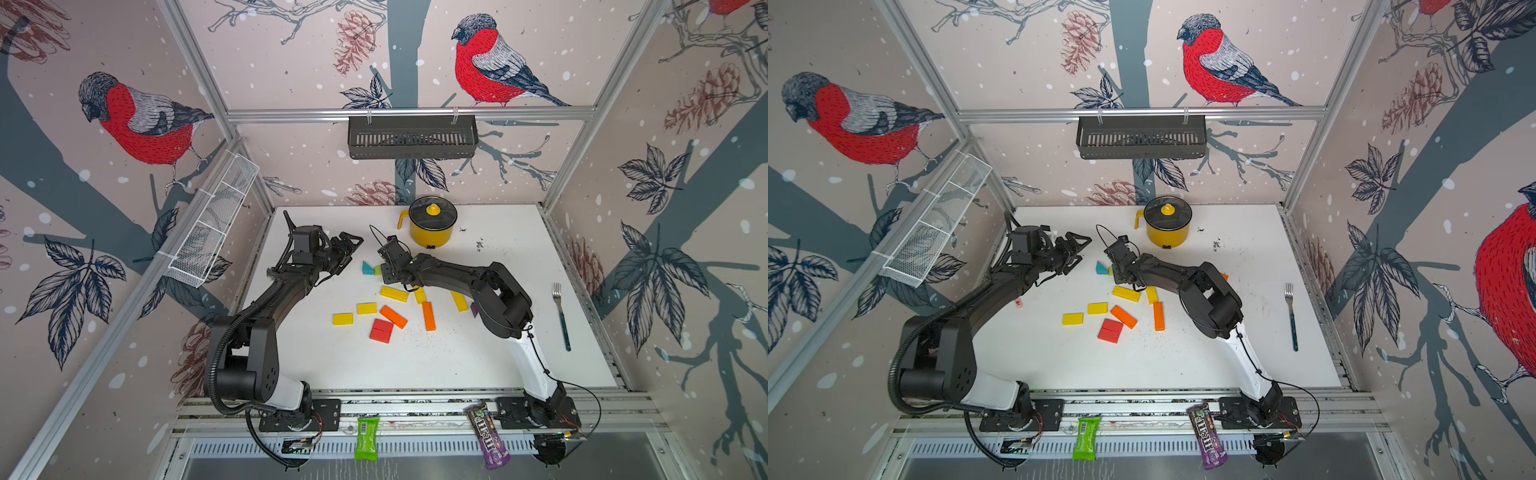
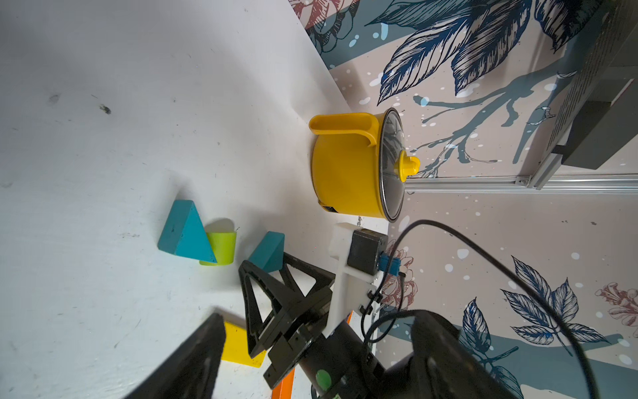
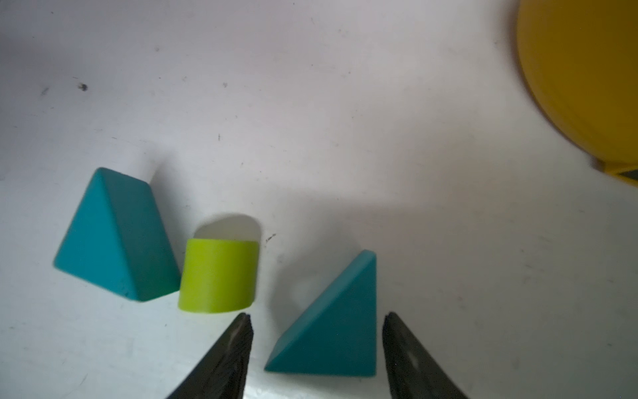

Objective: Assemble a carrot with building blocks
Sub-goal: Place the building block at the center of the board, then assemble the building block at the center of the board.

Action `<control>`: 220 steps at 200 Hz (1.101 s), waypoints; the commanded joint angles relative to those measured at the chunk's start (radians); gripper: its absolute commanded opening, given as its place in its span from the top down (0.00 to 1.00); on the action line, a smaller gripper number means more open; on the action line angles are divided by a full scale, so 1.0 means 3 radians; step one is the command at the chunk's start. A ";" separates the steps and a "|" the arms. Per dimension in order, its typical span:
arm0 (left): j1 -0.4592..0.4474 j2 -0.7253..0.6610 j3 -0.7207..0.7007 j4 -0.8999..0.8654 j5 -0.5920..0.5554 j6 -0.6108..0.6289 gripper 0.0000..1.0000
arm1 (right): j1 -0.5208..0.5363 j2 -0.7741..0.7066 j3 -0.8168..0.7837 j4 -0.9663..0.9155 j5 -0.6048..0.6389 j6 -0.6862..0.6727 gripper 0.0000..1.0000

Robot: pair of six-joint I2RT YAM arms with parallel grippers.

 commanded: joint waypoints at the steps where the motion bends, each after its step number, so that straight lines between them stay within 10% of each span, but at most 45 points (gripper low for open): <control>1: 0.0000 0.0015 -0.0006 0.0126 0.0069 -0.0050 0.15 | 0.0001 -0.0160 -0.0067 0.0154 -0.0209 -0.0027 0.37; 220: -0.0047 0.0069 0.0021 0.0208 0.0172 -0.0031 0.15 | -0.0211 -0.0265 -0.0407 0.0152 -0.0657 -0.1197 0.47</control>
